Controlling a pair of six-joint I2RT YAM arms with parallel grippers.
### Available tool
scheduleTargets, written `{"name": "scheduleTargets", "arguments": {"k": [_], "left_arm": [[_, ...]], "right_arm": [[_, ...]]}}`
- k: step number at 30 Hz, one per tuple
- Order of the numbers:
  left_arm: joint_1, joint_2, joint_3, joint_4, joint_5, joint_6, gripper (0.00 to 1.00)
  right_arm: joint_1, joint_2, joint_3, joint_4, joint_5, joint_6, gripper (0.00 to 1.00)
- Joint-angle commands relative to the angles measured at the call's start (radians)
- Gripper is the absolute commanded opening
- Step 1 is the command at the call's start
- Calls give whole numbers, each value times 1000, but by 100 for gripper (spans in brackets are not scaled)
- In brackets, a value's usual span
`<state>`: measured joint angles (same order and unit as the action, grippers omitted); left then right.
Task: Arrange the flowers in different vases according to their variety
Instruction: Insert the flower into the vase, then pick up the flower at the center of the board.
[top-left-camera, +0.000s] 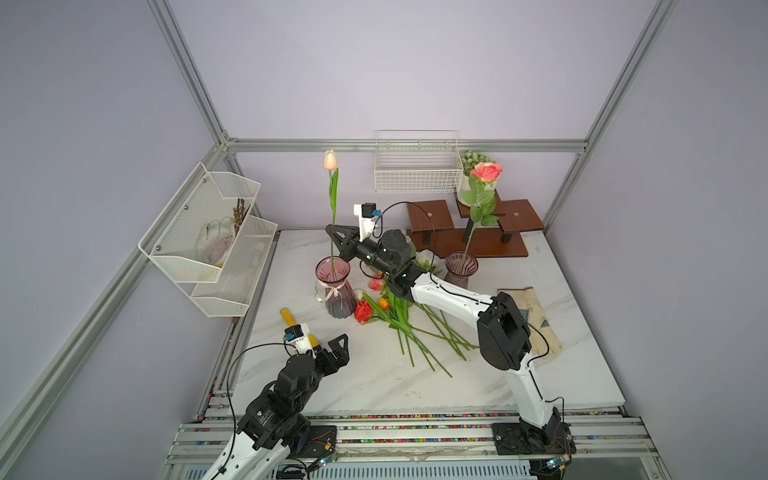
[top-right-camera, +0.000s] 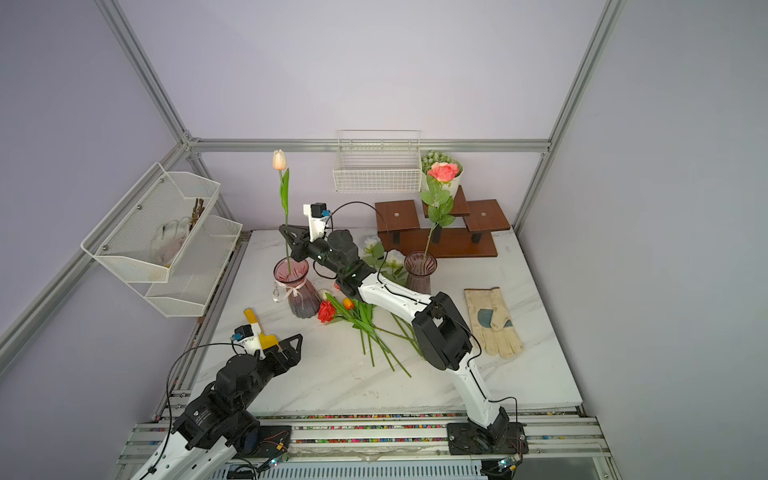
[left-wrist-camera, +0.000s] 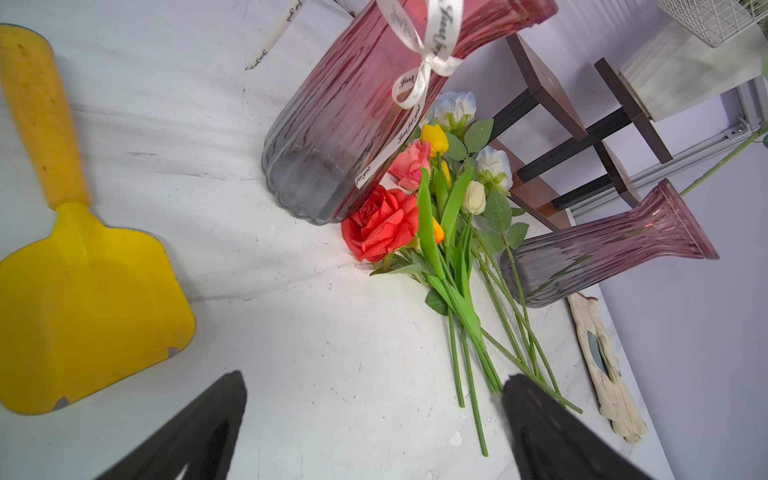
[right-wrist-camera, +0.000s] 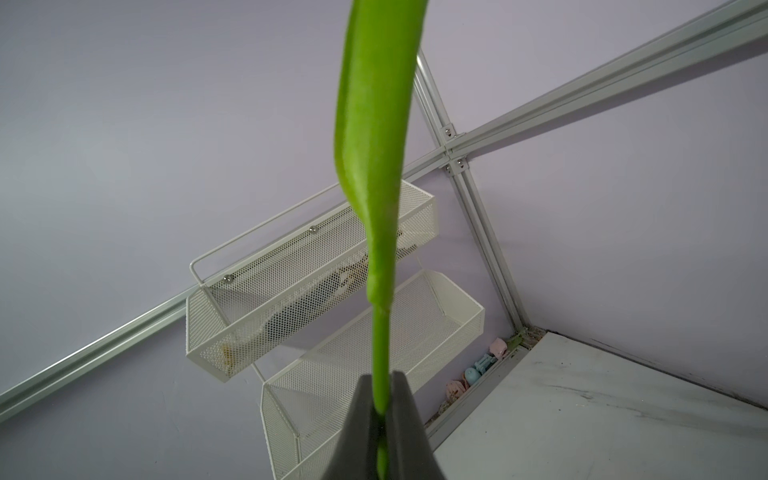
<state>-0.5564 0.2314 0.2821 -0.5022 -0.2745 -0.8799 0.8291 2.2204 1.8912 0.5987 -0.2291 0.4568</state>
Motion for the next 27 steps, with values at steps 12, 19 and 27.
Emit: {"name": "scheduleTargets", "arguments": {"k": [12, 19, 27], "left_arm": [[6, 32, 92, -28, 10, 35, 100], [5, 216, 140, 72, 121, 82, 100], [0, 505, 197, 205, 229, 90, 96]], "right_arm": [[39, -250, -397, 135, 45, -138, 64], [36, -542, -577, -151, 158, -177, 76], [3, -819, -810, -546, 264, -171, 73]]}}
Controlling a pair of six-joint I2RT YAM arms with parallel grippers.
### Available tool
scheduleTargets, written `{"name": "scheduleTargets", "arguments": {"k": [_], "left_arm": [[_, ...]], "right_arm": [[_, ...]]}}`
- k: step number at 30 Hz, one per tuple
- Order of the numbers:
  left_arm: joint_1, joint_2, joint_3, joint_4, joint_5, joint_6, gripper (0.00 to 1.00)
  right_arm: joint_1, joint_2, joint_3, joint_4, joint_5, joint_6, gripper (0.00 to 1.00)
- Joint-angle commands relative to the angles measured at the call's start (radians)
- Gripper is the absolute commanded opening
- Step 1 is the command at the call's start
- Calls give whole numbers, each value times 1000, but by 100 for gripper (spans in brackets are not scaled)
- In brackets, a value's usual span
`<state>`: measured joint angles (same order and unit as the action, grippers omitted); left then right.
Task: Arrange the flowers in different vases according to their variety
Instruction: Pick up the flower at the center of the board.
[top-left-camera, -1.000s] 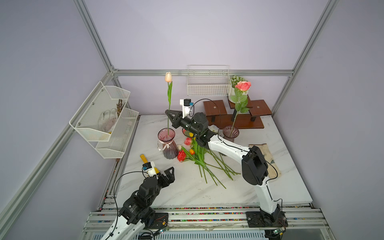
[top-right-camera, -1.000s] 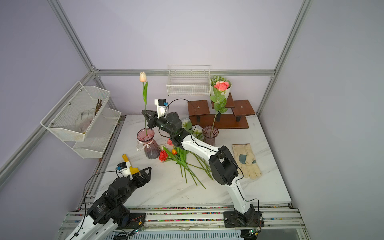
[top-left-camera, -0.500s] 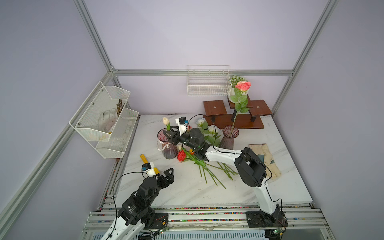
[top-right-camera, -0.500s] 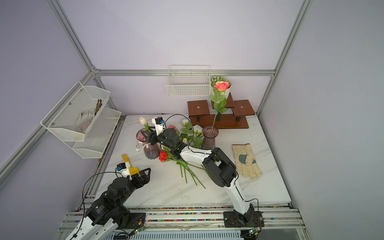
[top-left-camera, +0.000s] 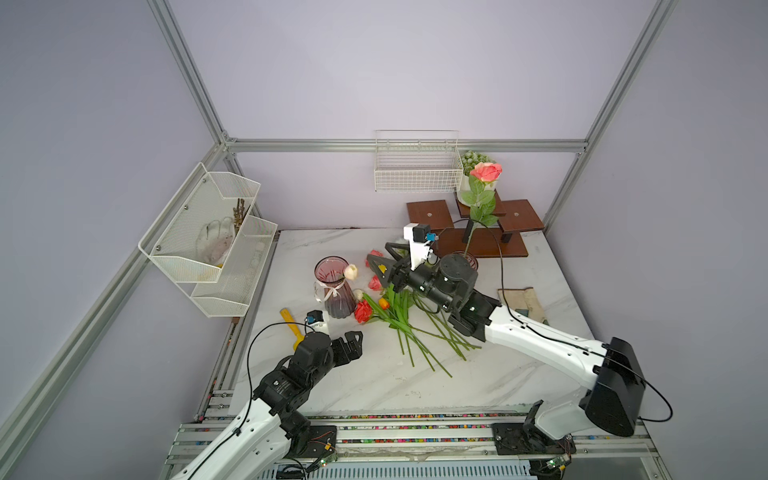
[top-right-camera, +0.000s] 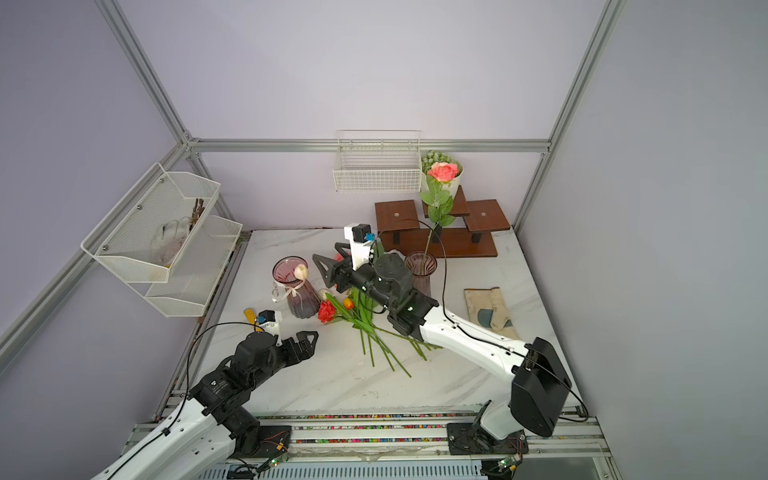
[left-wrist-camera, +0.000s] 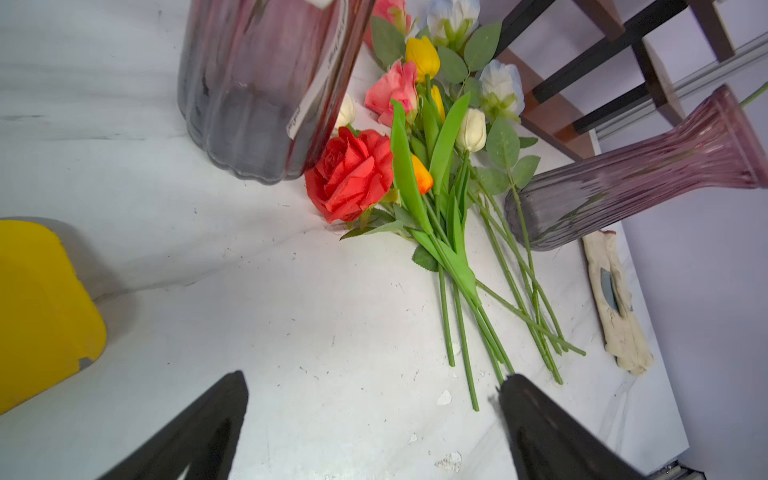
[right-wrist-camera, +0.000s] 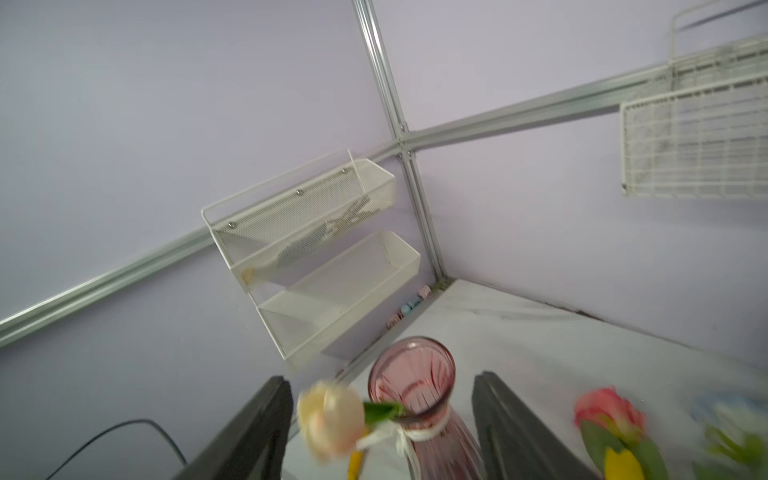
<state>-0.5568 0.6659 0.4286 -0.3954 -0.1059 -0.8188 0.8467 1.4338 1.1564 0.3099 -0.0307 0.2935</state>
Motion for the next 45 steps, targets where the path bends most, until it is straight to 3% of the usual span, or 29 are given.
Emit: {"name": "scheduleTargets", "arguments": {"k": [1, 5, 9, 10, 21, 28, 41, 45], "left_arm": [[1, 98, 59, 107, 65, 31, 95], [0, 162, 66, 148, 71, 31, 89], [0, 173, 42, 183, 63, 20, 85], [-1, 177, 38, 187, 64, 17, 85], [-6, 148, -32, 200, 60, 4, 81], [-6, 144, -30, 196, 54, 13, 81], [-6, 49, -57, 142, 29, 15, 87], [-6, 18, -56, 115, 23, 17, 88]], "right_arm": [[-18, -50, -98, -296, 71, -10, 73], [-28, -107, -201, -453, 140, 37, 69], [-51, -113, -287, -494, 155, 67, 67], [-58, -101, -290, -515, 151, 77, 61], [-67, 44, -270, -703, 101, 44, 36], [-65, 70, -326, -714, 5, 37, 32], [-55, 203, -352, -740, 30, 52, 31], [-43, 243, -335, -773, 109, 61, 20]]}}
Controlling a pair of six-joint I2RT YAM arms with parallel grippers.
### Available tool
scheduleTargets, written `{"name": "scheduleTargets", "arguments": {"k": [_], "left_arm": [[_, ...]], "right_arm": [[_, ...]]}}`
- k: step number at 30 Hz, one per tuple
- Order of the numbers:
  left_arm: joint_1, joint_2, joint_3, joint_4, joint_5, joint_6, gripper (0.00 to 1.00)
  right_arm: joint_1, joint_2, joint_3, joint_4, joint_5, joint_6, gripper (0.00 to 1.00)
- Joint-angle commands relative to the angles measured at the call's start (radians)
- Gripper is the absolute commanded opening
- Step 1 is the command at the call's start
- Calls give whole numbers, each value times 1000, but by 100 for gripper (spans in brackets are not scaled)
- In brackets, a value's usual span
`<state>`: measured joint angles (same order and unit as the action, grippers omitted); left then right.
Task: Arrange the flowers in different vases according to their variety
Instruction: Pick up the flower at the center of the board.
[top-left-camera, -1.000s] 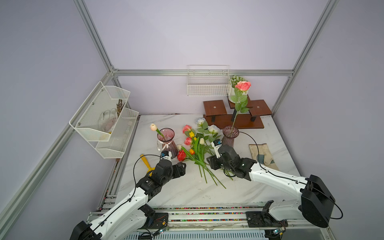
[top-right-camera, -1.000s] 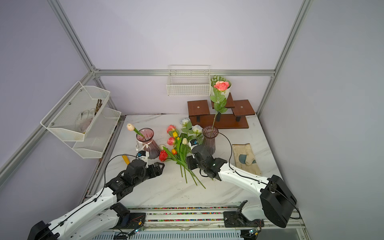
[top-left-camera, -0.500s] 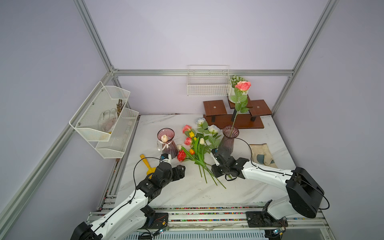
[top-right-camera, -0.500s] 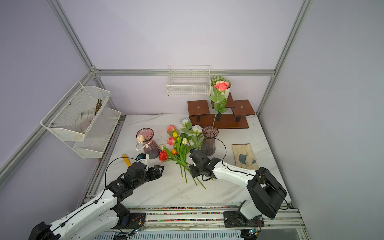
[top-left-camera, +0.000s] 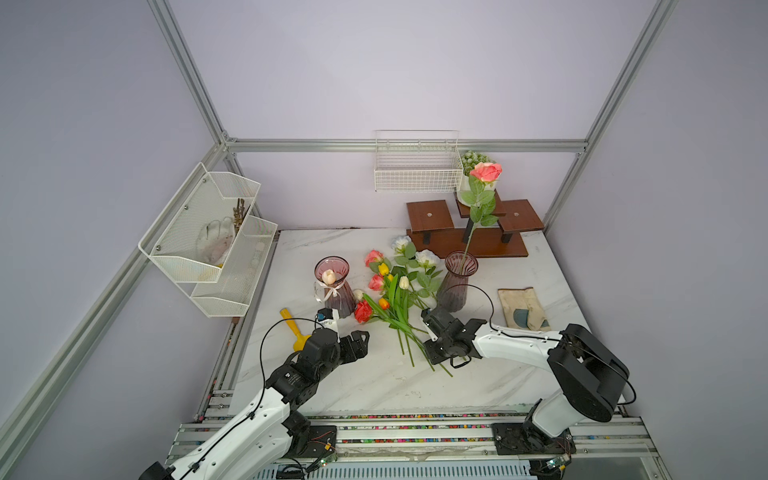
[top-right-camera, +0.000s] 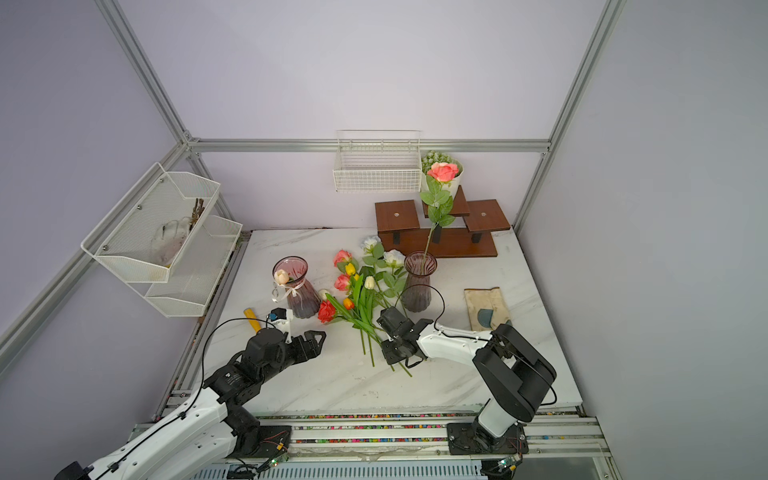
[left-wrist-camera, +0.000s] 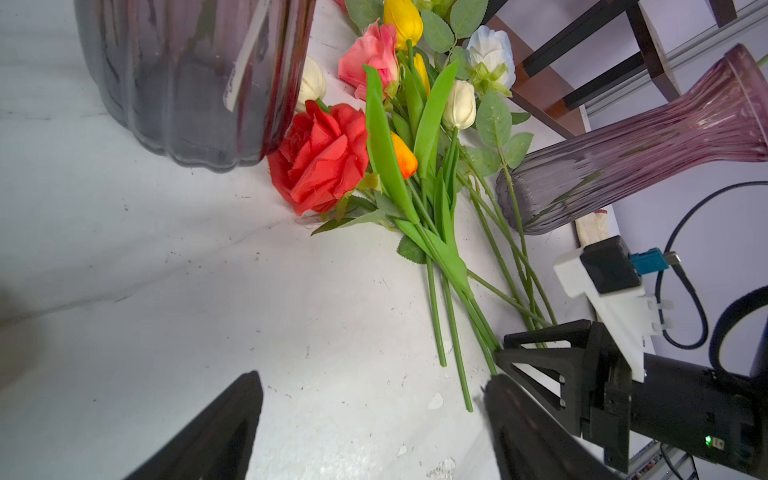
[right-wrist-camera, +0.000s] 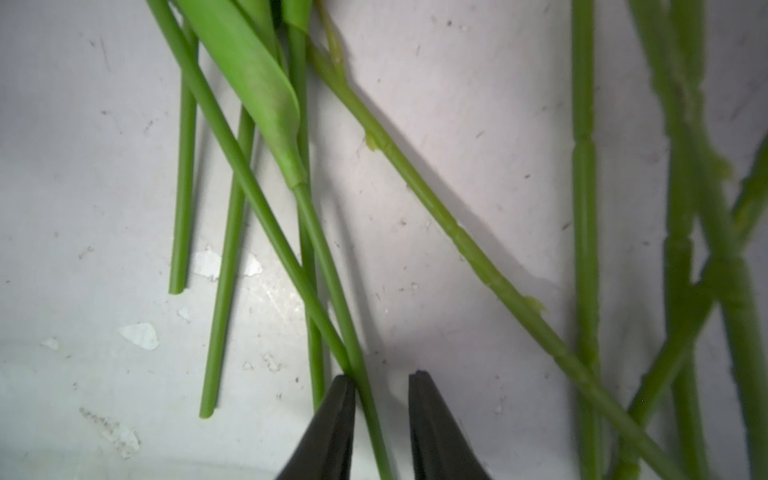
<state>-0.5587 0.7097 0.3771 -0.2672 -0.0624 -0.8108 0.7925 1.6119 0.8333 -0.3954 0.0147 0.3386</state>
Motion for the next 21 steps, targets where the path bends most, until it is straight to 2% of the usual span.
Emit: {"name": "scheduleTargets", "arguments": {"k": [1, 5, 12, 16, 21], "left_arm": [[-3, -36, -3, -20, -23, 9, 88], [-3, -79, 5, -45, -20, 4, 88], [-4, -158, 32, -76, 9, -7, 89], [-3, -185, 49, -74, 32, -12, 90], [-4, -180, 61, -46, 56, -19, 92]], "right_arm": [[13, 68, -8, -76, 75, 15, 16], [20, 36, 1, -106, 124, 24, 0], [25, -177, -17, -79, 84, 7, 0], [25, -334, -54, 7, 34, -1, 0], [25, -504, -100, 118, 53, -2, 0]]}}
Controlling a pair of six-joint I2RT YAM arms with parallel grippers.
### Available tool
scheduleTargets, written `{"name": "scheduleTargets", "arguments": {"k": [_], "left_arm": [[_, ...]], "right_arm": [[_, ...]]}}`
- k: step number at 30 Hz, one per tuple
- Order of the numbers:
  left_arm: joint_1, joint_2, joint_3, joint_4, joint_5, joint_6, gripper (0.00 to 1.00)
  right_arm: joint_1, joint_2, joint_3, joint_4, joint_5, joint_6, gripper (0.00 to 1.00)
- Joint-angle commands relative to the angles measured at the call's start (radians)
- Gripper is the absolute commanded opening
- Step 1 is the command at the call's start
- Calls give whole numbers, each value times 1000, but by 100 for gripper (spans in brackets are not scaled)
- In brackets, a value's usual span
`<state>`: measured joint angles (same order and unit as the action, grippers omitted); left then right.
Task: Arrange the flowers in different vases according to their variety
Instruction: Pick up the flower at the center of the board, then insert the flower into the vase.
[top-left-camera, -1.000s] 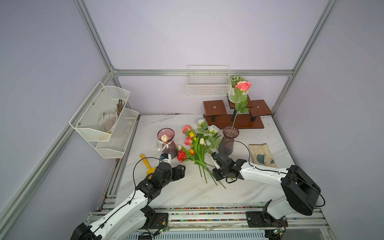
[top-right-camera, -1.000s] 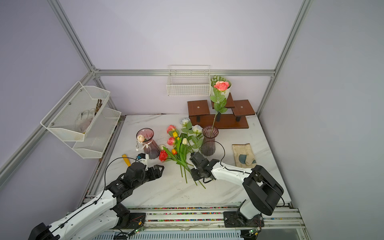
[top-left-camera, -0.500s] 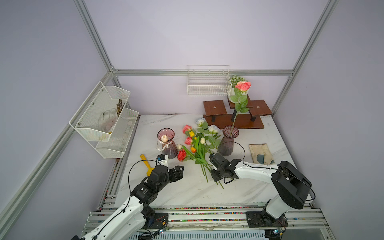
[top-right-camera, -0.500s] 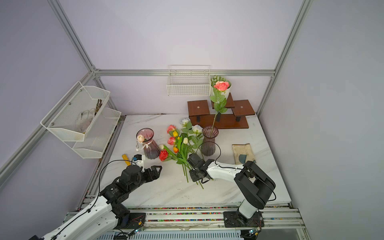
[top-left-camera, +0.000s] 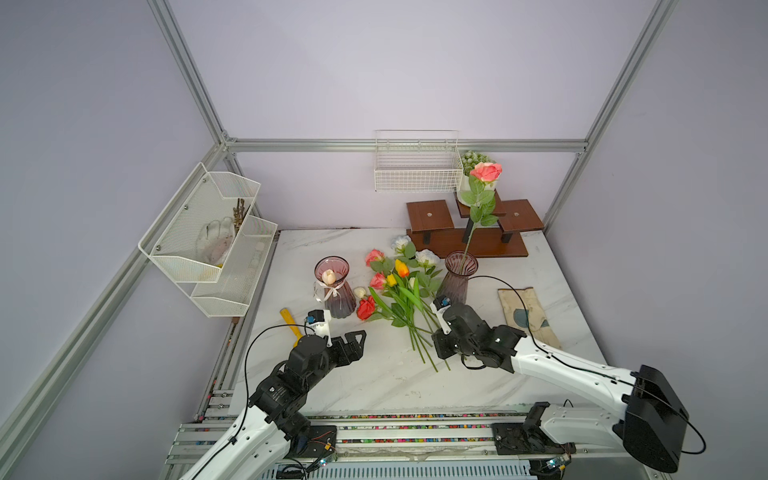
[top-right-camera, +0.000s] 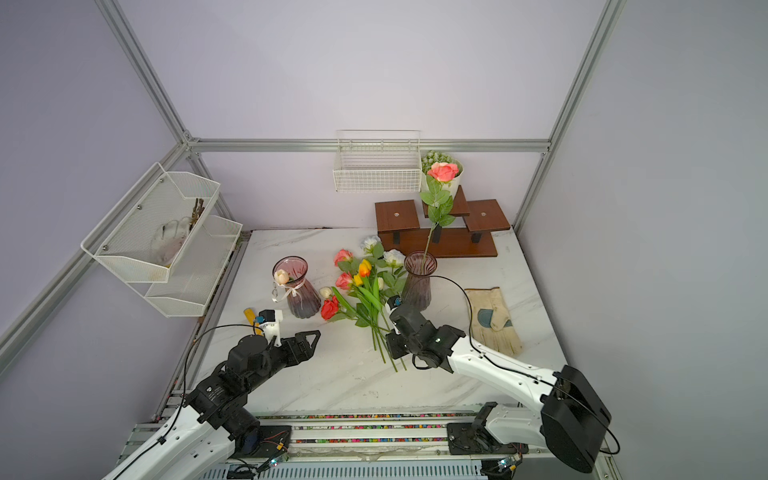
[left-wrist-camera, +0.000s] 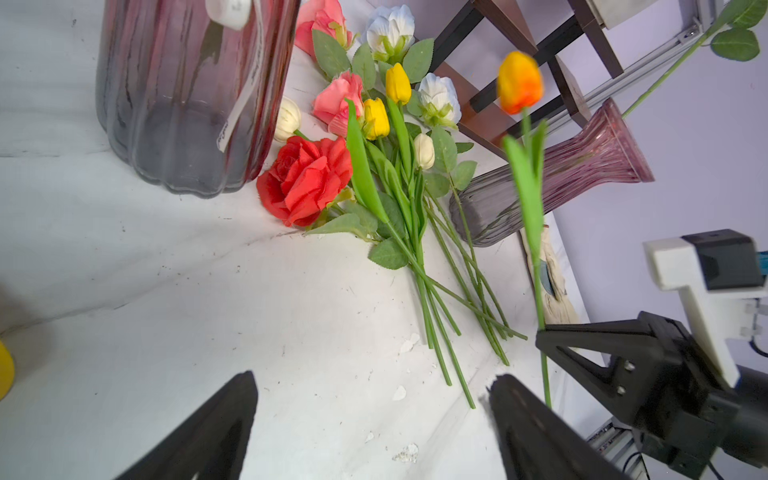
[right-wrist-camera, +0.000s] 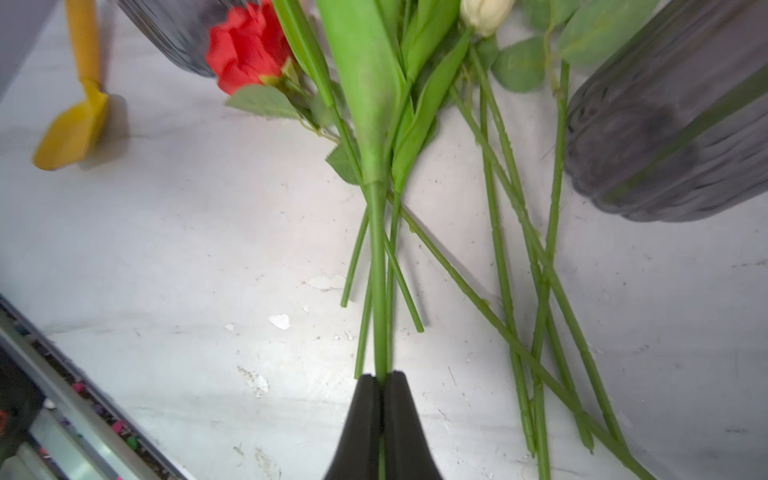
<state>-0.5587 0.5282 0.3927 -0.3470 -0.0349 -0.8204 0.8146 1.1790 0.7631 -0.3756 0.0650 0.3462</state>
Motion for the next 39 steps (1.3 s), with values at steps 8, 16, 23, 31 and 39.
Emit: {"name": "scheduleTargets", "arguments": {"k": [8, 16, 23, 31, 39], "left_arm": [[-4, 80, 52, 109, 63, -13, 91], [-4, -81, 7, 26, -30, -26, 89], [-4, -218, 2, -141, -95, -32, 94], [-3, -289, -2, -196, -111, -35, 97], [-4, -284, -8, -189, -112, -25, 98]], "right_arm": [[0, -219, -26, 347, 42, -61, 0], [0, 68, 153, 801, -180, -41, 0], [4, 484, 520, 1043, -292, 40, 0], [8, 869, 894, 1093, -323, 51, 0], [17, 1007, 937, 1099, -337, 16, 0]]}}
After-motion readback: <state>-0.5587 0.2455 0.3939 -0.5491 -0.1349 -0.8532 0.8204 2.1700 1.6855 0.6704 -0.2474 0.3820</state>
